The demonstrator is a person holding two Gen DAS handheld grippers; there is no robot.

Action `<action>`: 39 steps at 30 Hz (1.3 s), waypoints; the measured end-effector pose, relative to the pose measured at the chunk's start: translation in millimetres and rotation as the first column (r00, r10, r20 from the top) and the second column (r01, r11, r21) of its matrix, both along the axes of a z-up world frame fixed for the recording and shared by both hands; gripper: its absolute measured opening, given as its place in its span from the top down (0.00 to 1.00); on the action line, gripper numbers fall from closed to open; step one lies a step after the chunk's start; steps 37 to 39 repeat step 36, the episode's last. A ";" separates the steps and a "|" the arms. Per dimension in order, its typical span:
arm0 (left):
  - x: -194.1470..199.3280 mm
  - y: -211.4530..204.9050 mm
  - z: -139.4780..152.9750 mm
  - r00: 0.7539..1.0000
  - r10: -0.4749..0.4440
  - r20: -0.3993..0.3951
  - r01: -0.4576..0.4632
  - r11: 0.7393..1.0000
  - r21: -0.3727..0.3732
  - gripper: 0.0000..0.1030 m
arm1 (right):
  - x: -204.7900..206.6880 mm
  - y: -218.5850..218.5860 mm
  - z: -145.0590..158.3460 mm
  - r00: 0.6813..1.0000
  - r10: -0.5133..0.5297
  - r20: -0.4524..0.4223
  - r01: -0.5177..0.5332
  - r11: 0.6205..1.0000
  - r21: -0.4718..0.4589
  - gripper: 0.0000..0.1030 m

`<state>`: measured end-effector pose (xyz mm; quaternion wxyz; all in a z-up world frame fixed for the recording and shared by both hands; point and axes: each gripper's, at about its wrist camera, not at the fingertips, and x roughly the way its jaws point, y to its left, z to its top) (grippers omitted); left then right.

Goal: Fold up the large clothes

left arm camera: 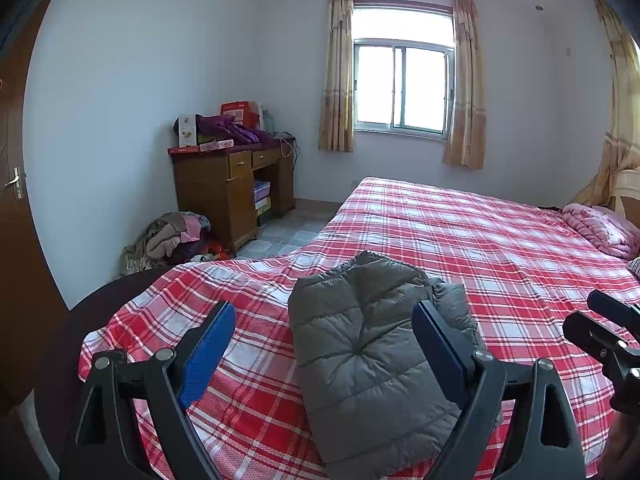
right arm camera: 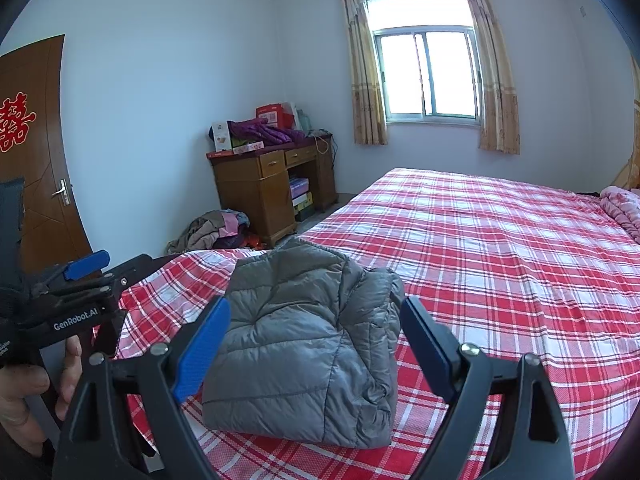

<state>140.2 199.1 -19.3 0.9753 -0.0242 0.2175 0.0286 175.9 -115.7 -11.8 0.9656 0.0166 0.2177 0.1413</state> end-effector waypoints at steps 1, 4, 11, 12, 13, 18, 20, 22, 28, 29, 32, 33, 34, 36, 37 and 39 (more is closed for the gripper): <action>0.1 -0.1 -0.2 1.000 0.000 0.000 0.000 1.000 0.000 0.12 | 0.0 -0.2 -0.1 1.000 -0.001 0.000 0.001 1.000 0.000 0.14; 0.6 0.1 -1.3 1.000 0.000 -0.004 0.000 1.000 0.001 0.12 | 0.1 0.6 0.0 1.000 -0.002 0.000 0.002 1.000 0.000 0.14; 4.3 -0.3 -3.5 1.000 0.004 -0.023 -0.004 1.000 0.005 0.12 | 0.6 0.3 -0.6 1.000 -0.002 0.001 0.002 1.000 0.001 0.14; 5.4 -0.2 -4.0 1.000 0.004 -0.029 -0.003 1.000 0.005 0.12 | 0.5 0.1 -0.6 1.000 -0.002 0.002 0.002 1.000 0.002 0.14; 6.7 -0.1 -4.9 0.999 0.001 -0.038 -0.001 1.000 0.003 0.12 | 0.4 0.1 -0.5 1.000 -0.002 0.002 0.002 1.000 0.002 0.14; 10.7 -1.8 -7.8 0.998 -0.009 -0.063 0.009 1.000 0.001 0.12 | -0.9 -0.5 1.3 1.000 -0.005 0.016 0.005 1.000 0.003 0.14; 12.0 -2.9 -8.1 0.998 -0.013 -0.066 0.013 1.000 0.001 0.12 | -1.0 -1.7 1.9 1.000 -0.006 0.020 0.005 1.000 0.004 0.14; 11.9 -2.8 -8.5 0.998 -0.019 -0.067 0.019 1.000 -0.008 0.12 | -1.2 -2.5 2.6 1.000 -0.008 0.024 0.008 1.000 0.003 0.14; 15.1 -2.6 -11.7 0.997 -0.019 -0.076 0.018 1.000 -0.010 0.12 | -0.7 -3.2 1.8 1.000 -0.008 0.028 0.008 1.000 0.003 0.11; 15.6 -2.8 -12.8 0.997 -0.019 -0.077 0.018 1.000 -0.009 0.12 | -0.8 -3.1 1.7 1.000 -0.008 0.027 0.008 1.000 0.003 0.11; 15.1 -3.6 -15.1 0.998 -0.015 -0.069 0.015 1.000 0.010 0.12 | -0.4 -3.4 -0.6 1.000 -0.005 0.022 0.005 1.000 0.004 0.11; 14.4 -4.4 -15.0 0.998 -0.016 -0.061 0.017 1.000 0.015 0.12 | -0.3 -3.5 -1.4 1.000 -0.005 0.020 0.005 1.000 0.004 0.11; 13.2 -5.9 -14.9 0.998 -0.017 -0.053 0.018 1.000 0.024 0.12 | -0.2 -3.8 -2.2 1.000 -0.005 0.018 0.005 1.000 0.005 0.11; 12.5 -8.6 -14.9 0.999 -0.016 -0.050 0.018 0.999 0.034 0.12 | -0.3 -5.0 -3.1 1.000 -0.006 0.015 0.006 1.000 0.006 0.11; 12.5 -8.6 -14.9 0.999 -0.016 -0.050 0.018 0.999 0.034 0.12 | -0.3 -5.0 -3.1 1.000 -0.006 0.015 0.006 1.000 0.006 0.11; 12.5 -8.6 -14.9 0.999 -0.016 -0.050 0.018 0.999 0.034 0.12 | -0.3 -5.0 -3.1 1.000 -0.006 0.015 0.006 1.000 0.006 0.11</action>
